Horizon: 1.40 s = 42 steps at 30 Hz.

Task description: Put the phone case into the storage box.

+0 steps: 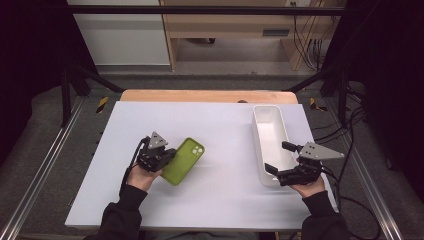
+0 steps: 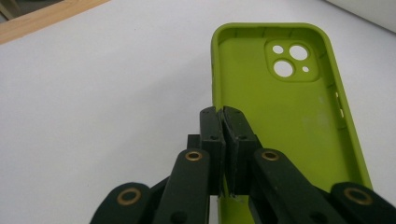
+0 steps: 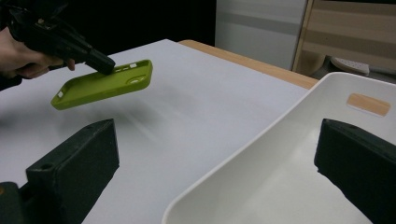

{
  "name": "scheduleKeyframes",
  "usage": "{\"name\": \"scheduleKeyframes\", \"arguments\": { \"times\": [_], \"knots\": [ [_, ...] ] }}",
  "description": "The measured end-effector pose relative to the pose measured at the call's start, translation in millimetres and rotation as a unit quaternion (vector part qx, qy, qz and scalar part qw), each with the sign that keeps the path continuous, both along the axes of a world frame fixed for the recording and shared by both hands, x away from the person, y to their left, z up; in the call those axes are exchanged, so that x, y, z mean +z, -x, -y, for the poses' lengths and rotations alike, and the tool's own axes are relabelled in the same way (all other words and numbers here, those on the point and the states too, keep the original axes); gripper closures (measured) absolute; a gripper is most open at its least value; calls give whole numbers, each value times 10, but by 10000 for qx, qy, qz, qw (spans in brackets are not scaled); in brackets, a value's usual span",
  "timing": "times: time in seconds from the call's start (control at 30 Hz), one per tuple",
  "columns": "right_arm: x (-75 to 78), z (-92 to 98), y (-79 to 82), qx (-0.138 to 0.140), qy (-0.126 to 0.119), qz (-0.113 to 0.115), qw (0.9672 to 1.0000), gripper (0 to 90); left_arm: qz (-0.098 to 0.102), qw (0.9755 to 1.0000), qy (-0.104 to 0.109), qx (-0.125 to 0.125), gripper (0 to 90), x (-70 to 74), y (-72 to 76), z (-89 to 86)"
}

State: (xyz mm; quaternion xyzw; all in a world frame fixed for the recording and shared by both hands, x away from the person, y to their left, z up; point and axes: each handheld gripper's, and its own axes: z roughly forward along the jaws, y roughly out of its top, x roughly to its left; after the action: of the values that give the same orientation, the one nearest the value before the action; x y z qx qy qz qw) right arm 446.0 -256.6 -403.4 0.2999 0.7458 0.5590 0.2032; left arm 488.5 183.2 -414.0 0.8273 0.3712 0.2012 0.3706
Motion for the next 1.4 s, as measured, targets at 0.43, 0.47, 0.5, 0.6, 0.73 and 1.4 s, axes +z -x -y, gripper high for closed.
{"name": "scheduleKeyframes", "arguments": {
  "times": [0.43, 0.47, 0.5, 0.6, 0.73, 1.4],
  "knots": [
    [68, -184, 36, 96, 136, -40, 9999, 2, 177, 9993, -121, -302, 870, 89, 112, 131],
    [70, -191, 39, 104, 125, -41, 9999, 2, 190, 9992, -129, -320, 870, 94, 119, 140],
    [72, -198, 41, 106, 121, -41, 9999, 2, 198, 9992, -129, -334, 870, 98, 127, 151],
    [73, -225, 43, 136, 137, -46, 9998, 2, 226, 9989, -168, -382, 870, 107, 149, 181],
    [74, -270, 46, 196, 170, -96, 9996, 2, 255, 9985, -202, -436, 870, 117, 173, 218],
    [76, -486, 54, 437, 205, -389, 9981, 6, 431, 9963, -260, -697, 871, 197, 309, 374]
  ]
}}
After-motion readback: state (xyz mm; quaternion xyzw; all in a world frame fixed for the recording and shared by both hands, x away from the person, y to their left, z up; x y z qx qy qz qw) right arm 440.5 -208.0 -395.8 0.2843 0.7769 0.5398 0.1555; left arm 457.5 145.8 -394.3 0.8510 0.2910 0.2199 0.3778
